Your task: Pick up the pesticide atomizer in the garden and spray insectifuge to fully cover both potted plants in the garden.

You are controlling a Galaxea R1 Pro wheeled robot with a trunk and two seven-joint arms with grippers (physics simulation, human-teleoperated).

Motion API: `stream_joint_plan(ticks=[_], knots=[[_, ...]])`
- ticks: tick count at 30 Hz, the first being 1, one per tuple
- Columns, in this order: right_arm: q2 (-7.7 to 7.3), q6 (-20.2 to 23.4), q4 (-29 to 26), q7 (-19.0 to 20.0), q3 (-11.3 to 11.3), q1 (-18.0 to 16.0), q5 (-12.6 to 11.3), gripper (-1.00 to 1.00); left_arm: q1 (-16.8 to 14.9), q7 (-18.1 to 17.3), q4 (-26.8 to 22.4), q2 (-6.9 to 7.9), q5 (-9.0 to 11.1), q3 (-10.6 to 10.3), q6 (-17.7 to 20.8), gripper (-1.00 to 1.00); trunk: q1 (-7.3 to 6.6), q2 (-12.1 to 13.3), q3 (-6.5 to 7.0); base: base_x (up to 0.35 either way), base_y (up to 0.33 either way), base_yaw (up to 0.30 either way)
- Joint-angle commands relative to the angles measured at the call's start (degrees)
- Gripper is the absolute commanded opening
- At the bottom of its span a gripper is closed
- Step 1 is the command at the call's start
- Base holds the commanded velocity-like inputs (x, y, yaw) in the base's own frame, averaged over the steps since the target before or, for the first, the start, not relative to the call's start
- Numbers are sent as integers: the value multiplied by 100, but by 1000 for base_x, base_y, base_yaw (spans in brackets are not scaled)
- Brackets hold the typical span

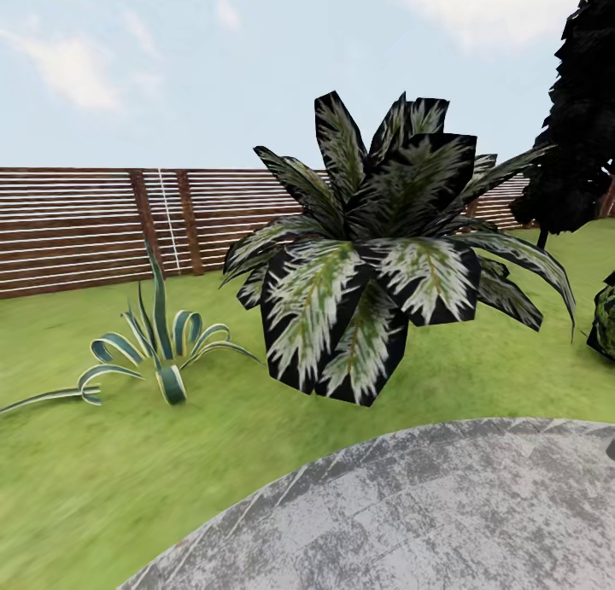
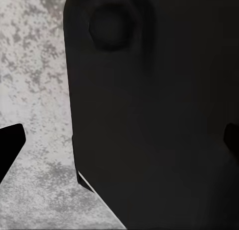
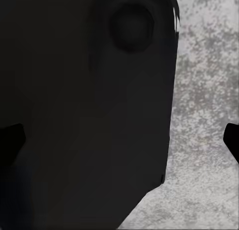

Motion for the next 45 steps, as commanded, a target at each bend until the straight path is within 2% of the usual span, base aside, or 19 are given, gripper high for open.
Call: stream_joint_plan(ticks=[1, 5, 10, 15, 19, 29, 35, 36, 39, 42, 45], knots=[[33, -11, -33, 9, 8, -34, -4, 100, 26, -25, -33, -26, 21, -5, -33, 100, 0, -2, -3, 0, 0, 0], [162, 3, -132, 9, 8, -155, -4, 100, 26, -18, -53, -30, 24, -7, -17, 100, 0, -2, -3, 0, 0, 0], [217, 4, -241, -3, -1, -252, -1, 100, 16, -10, -67, -28, 31, -15, -104, 100, 0, -2, -3, 0, 0, 0], [225, -129, -403, -20, -5, -286, 0, 100, -6, 15, -72, 16, 20, -17, -264, 100, 0, -2, -3, 0, 0, 0], [228, -257, -532, -32, -9, -290, 0, 100, -57, 43, -76, 133, 20, -17, -393, 100, 0, -2, -3, 0, 0, 0], [195, -578, -856, -35, -31, -299, -3, 100, -305, 38, -366, 204, 8, -23, -714, 100, 0, -2, -3, 0, 0, 0], [1, -771, -1050, -43, -51, -299, -12, 100, -504, 1, -562, 227, -17, -13, -906, 100, 0, -2, -3, 0, 0, 0], [-391, -2481, -1966, -43, -51, -299, -13, 100, -556, -1, -1714, 236, -22, -12, -1882, 100, 0, -2, -3, 0, 0, 0], [-530, -2478, -1960, -39, -34, -299, -4, 100, -540, -7, -1700, 432, 0, -1, -2175, 100, 0, -2, -3, 0, 0, 0], [-549, -2478, -1919, -36, -2, -299, 11, 100, -537, -8, -1461, 648, 54, 11, -2393, 100, 0, -2, -3, -13, 0, 0], [-538, -2479, -1866, -35, 7, -299, 10, 100, -542, -9, -1253, 716, 71, 26, -2471, 100, 0, -2, -3, -162, 31, 0]])
